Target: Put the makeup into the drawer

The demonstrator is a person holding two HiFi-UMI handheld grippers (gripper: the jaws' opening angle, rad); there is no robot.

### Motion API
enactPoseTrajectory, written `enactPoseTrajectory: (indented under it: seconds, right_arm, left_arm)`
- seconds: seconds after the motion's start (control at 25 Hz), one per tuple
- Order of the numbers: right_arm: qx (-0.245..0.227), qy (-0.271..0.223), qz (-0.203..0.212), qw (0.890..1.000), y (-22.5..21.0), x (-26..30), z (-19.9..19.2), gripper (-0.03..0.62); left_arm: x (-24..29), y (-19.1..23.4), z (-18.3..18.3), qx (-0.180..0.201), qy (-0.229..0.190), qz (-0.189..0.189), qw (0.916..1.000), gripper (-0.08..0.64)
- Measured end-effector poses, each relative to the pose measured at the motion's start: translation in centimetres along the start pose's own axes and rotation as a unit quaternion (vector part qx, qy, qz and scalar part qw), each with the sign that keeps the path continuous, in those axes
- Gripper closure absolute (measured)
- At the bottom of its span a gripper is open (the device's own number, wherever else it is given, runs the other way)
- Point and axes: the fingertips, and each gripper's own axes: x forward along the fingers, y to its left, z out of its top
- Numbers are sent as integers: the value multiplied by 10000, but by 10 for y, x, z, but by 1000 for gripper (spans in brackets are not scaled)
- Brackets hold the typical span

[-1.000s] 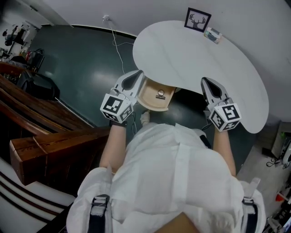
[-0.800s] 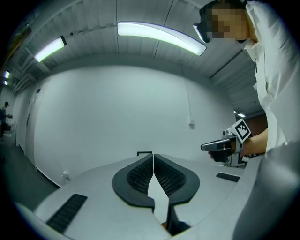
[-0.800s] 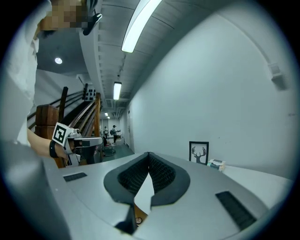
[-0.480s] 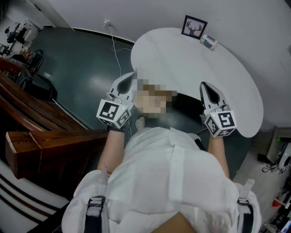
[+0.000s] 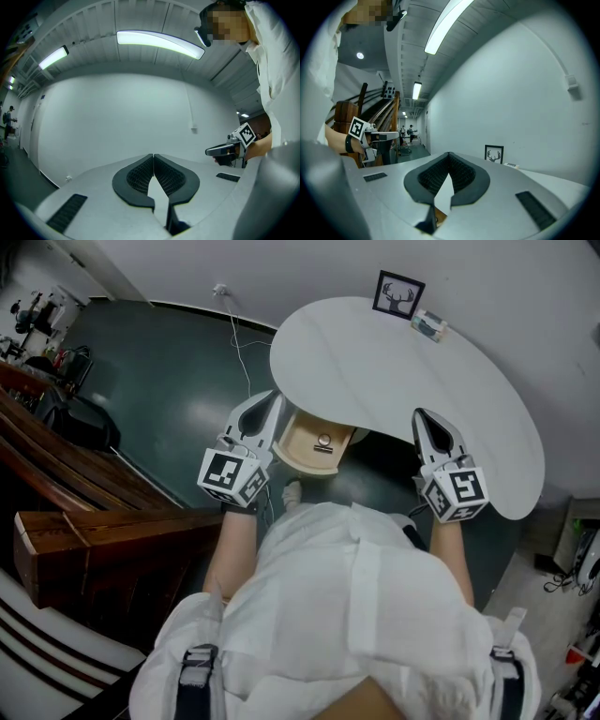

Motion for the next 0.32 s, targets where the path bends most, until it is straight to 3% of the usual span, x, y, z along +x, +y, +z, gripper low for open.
enactPoseTrajectory:
  seconds: [0.32]
  right_arm:
    - [-16,-33,3,10000,1,0,3,583]
  left_arm:
    - [-3,1,1,58,9,1,10000,540]
